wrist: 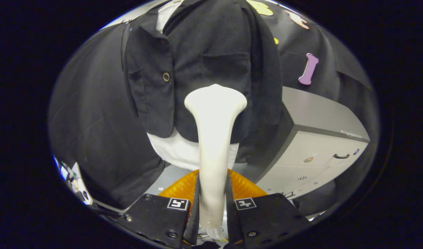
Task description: Iron the clothes twice with a garment steamer, once on the left side and once on the right side.
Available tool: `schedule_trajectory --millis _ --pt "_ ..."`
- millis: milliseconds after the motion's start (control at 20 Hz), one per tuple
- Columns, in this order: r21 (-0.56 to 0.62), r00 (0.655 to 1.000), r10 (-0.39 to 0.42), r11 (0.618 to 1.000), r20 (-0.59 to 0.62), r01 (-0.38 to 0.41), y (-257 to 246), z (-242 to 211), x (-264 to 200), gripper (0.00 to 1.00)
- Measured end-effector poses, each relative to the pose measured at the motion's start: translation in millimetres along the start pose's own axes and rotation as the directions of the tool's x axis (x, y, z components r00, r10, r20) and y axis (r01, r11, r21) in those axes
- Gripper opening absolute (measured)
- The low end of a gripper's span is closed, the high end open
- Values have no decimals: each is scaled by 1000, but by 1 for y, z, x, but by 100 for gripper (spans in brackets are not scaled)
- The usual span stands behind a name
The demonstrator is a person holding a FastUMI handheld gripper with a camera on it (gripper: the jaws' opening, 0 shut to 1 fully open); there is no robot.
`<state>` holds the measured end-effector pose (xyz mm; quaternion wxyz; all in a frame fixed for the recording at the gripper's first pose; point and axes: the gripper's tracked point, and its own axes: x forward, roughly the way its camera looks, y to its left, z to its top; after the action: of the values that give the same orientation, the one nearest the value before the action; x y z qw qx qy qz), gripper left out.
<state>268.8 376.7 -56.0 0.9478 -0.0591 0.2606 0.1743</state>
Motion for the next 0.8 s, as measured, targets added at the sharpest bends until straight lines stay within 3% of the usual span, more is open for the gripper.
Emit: schedule_trajectory --millis 200,400,800 --pt "5 994 -21 1000 103 20 9 40 -36 35" --pt "-19 977 12 1000 214 -8 40 92 -76 35" --pt "-67 905 100 995 413 -79 120 205 -133 35"
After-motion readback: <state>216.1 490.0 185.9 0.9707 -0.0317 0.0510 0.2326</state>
